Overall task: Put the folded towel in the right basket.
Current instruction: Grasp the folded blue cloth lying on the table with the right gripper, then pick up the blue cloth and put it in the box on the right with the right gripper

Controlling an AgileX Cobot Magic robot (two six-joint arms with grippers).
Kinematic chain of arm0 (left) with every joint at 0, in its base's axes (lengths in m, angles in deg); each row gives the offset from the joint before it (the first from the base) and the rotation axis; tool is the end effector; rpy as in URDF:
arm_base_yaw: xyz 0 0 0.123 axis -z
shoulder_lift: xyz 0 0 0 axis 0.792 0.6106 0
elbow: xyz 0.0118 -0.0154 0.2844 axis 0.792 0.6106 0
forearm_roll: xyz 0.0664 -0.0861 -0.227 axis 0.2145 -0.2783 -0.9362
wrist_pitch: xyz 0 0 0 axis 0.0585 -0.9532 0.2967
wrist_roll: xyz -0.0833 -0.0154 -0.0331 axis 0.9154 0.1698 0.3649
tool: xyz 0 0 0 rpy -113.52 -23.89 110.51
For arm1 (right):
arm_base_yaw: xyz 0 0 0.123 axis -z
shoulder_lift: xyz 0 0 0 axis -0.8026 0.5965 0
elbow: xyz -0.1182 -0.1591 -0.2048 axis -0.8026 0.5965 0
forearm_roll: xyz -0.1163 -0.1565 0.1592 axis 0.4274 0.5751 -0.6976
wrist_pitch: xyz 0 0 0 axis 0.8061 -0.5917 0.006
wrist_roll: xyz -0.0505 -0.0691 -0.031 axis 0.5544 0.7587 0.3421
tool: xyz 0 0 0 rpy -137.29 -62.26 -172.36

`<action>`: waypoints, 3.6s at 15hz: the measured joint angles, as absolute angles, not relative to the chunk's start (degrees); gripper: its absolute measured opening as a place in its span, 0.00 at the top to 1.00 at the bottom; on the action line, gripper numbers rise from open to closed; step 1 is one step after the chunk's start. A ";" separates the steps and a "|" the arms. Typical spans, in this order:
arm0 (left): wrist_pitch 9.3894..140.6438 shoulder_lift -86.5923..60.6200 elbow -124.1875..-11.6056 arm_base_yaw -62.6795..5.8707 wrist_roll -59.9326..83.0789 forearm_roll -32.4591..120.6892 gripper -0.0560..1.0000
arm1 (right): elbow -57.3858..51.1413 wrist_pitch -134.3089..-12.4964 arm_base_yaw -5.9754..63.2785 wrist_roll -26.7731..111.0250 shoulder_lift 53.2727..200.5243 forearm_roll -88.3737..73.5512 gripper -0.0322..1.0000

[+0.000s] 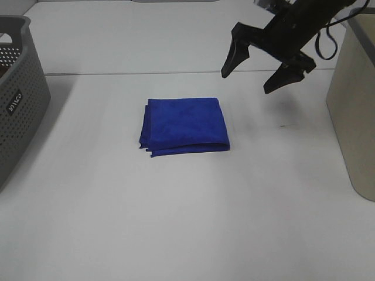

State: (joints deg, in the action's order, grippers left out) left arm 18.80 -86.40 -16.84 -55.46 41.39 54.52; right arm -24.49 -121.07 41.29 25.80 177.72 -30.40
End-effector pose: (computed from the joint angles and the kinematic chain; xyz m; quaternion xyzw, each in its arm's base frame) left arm -0.0049 -0.0046 0.2778 0.0095 0.8490 0.0068 0.5283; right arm 0.4450 0.1353 0.2039 -0.0421 0.9607 0.2468 0.1198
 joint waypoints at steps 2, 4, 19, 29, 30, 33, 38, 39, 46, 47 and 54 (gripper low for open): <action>18.80 -86.40 -16.84 -55.46 41.39 54.52 0.01 | -28.39 -121.76 41.29 25.85 182.30 -31.03 0.07; 18.80 -86.40 -16.84 -55.46 41.39 54.52 0.01 | -31.88 -121.93 41.29 25.85 187.35 -32.23 0.07; 18.80 -86.40 -16.84 -55.46 41.39 54.52 0.01 | -34.23 -116.95 36.82 27.23 197.43 -42.95 0.13; 18.80 -86.40 -16.84 -55.46 41.39 54.52 0.01 | -42.77 -114.03 27.83 27.23 200.58 -44.09 0.88; 18.80 -86.40 -16.84 -55.46 41.39 54.52 0.01 | -46.32 -117.23 28.29 27.17 200.12 -44.09 0.88; 18.80 -86.40 -16.84 -55.46 41.39 54.58 0.01 | -59.67 -127.55 31.78 24.08 196.17 -43.23 0.88; 18.80 -86.40 -16.84 -55.46 41.39 54.58 0.01 | -69.75 -133.39 39.97 19.72 186.72 -34.98 0.88; 18.80 -86.40 -16.84 -55.46 41.39 54.58 0.01 | -69.75 -133.56 41.87 19.26 183.91 -31.09 0.88; 18.80 -86.40 -16.84 -55.46 41.39 54.58 0.01 | -42.31 -134.25 56.82 17.09 162.02 -4.33 0.88; 18.80 -86.40 -16.84 -55.46 41.39 54.58 0.01 | -39.44 -134.25 59.86 17.09 161.96 -3.30 0.88; 18.80 -86.40 -16.84 -55.46 41.39 54.58 0.01 | -29.59 -134.25 67.19 16.46 165.52 -1.29 0.84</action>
